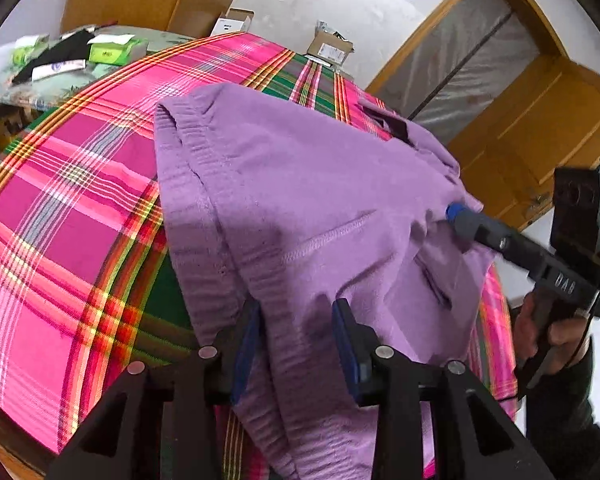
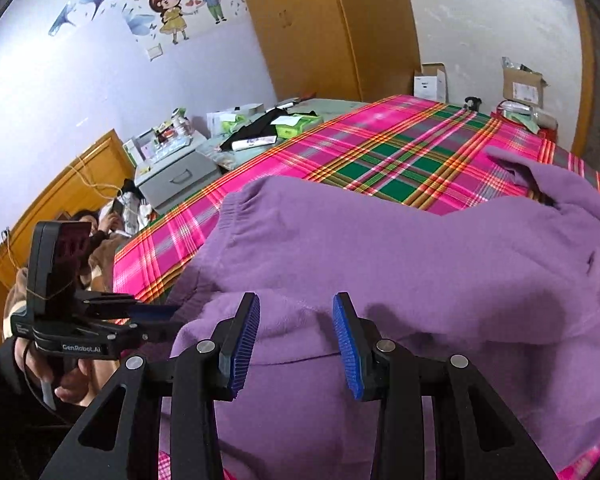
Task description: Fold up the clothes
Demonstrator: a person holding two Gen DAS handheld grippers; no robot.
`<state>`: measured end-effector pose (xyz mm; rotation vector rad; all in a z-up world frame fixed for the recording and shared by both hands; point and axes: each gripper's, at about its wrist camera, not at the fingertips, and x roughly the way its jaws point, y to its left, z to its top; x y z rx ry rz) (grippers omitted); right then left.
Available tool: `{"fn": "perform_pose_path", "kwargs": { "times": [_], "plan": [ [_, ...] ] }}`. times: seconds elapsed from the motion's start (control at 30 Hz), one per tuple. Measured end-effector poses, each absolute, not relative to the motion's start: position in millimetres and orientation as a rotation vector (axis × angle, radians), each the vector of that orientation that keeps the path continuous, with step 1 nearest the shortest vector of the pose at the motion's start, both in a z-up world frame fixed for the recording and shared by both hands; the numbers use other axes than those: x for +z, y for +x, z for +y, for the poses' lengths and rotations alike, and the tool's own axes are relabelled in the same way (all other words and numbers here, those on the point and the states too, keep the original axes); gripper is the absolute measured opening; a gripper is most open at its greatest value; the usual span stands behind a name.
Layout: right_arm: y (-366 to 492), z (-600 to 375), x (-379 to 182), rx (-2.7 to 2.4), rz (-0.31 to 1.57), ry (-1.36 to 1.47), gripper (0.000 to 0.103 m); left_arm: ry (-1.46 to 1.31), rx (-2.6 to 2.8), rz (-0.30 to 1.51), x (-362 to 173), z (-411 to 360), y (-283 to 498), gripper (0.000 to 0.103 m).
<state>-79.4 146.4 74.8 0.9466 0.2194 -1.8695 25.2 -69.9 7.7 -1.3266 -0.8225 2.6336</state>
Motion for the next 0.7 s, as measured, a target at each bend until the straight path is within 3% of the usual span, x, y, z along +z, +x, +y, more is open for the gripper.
{"fn": "perform_pose_path", "kwargs": {
  "times": [0.03,0.1,0.4,0.53,0.7],
  "plan": [
    [-79,147,74,-1.869,0.211,0.951,0.040,-1.322,2.630,-0.840,8,-72,25,0.016],
    [-79,148,72,-1.869,0.198,0.958,0.040,-1.318,2.612,-0.865,6,-75,22,0.005],
    [-75,152,72,-1.874,0.175,0.958,0.040,-1.186,2.746,-0.883,26,-87,60,0.004],
    [-70,151,75,-1.868,0.171,0.940,0.040,-1.293,2.734,-0.931,0,-98,61,0.004],
    [-62,145,73,-1.850,0.181,0.938,0.040,-1.297,2.734,-0.870,10,-92,61,0.007]
  ]
}}
